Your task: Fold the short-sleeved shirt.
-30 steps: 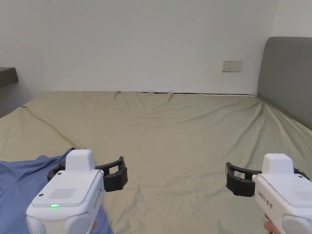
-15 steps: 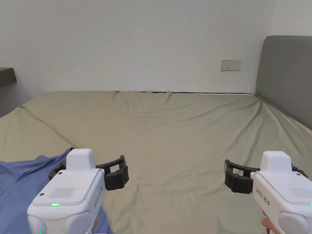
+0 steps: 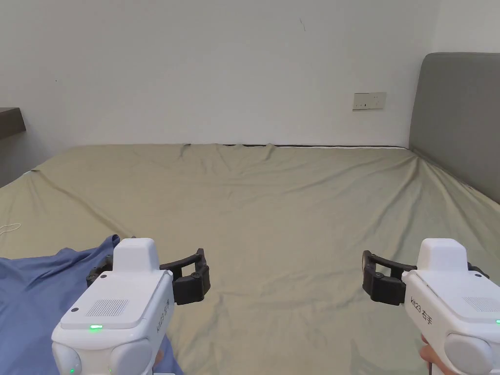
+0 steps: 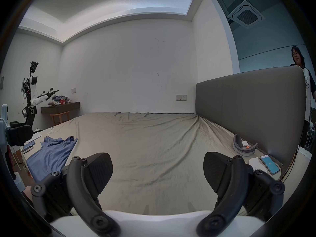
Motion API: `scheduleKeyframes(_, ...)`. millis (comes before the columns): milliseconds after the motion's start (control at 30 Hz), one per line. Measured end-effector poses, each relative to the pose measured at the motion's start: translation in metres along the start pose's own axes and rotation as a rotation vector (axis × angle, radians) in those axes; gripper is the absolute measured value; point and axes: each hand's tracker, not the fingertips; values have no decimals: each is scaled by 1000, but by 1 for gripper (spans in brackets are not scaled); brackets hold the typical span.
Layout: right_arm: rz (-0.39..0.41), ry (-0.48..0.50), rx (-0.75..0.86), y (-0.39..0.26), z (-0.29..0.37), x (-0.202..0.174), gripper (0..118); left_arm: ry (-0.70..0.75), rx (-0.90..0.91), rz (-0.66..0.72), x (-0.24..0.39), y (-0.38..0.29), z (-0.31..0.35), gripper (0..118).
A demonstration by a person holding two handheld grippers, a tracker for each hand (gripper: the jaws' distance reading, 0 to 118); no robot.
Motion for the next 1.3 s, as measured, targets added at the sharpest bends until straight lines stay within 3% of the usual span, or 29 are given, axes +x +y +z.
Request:
scheduleKeyframes(633, -20, -4, 1, 2, 0, 1, 109, 12, -10, 27, -5, 1, -1, 111)
scheduleKeyframes(667, -25, 4, -3, 4, 0, 1, 108, 5, -13, 28, -5, 2, 0, 106)
scheduleKeyframes(700, -42, 13, -16, 6, 1, 2, 101, -3, -6, 29, -5, 3, 2, 93)
scheduleKeyframes(733, -30, 20, 5, 8, 3, 2, 78, 1, 11, 24, -5, 5, 4, 53)
scheduleKeyframes(767, -24, 22, 11, 10, 5, 1, 45, 24, 23, 7, -3, 8, 4, 17)
scheduleKeyframes(800, 0, 6, 23, 12, 6, -1, 10, 42, 29, -12, -2, 9, 5, 0)
scheduleKeyframes(833, 30, -49, 49, 12, 8, -3, 3, 42, 50, -4, -2, 13, 7, 0)
scheduleKeyframes(867, 118, -80, 154, 16, 11, -4, 3, 14, 35, -5, -5, 17, 9, 0)
scheduleKeyframes(933, -55, 19, 29, 17, 10, 2, 3, -28, 11, -15, -7, 17, 9, 0)
scheduleKeyframes(1067, 1, -28, 73, 17, 10, 4, 3, 4, 10, -45, -8, 13, 8, 0)
scheduleKeyframes(1167, -22, -25, 34, 14, 3, 1, 3, 44, 10, -5, -21, 19, 10, 0)
scheduleKeyframes(1300, -21, 42, 23, 17, -15, -20, 3, 135, 27, 4, -49, 21, 20, 0)
